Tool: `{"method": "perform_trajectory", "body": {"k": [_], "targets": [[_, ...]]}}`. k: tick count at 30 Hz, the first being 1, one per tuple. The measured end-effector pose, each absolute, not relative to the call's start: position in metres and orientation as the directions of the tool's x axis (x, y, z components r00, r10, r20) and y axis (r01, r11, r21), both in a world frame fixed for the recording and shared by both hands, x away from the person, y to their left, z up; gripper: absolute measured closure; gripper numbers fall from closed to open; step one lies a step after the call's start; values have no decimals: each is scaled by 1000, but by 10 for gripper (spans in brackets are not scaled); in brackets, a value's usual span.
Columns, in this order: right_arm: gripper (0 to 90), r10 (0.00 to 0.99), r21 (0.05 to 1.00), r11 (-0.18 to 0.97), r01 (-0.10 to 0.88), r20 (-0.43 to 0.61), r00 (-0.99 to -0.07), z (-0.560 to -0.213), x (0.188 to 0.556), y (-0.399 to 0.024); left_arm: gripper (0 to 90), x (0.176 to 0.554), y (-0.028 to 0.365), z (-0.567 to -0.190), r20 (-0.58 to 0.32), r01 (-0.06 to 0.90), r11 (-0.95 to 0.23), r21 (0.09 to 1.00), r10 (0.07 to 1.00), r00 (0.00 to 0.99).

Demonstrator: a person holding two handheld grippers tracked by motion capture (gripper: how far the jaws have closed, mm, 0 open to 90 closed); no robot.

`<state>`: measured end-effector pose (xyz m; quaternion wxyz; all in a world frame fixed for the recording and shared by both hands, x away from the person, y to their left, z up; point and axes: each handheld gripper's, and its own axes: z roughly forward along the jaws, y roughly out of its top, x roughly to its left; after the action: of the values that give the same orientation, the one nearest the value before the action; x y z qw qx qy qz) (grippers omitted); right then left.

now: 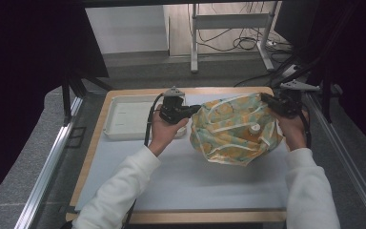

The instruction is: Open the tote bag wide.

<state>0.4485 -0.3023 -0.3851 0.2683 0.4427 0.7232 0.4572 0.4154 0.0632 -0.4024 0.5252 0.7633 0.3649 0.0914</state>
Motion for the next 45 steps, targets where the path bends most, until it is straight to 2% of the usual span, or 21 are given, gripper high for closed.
{"method": "perform_trajectory", "body": {"k": [16, 29, 45], "targets": [[889, 886, 852, 185, 490, 71, -457, -437, 446, -313, 893, 413, 48, -441, -204, 501, -298, 813, 660, 723], [889, 886, 835, 195, 515, 76, -458, -454, 434, -323, 890, 407, 41, -463, -220, 518, -326, 791, 639, 737], [888, 900, 796, 197, 573, 85, -428, -483, 434, -331, 883, 406, 22, -480, -180, 522, -398, 755, 639, 748]]}}
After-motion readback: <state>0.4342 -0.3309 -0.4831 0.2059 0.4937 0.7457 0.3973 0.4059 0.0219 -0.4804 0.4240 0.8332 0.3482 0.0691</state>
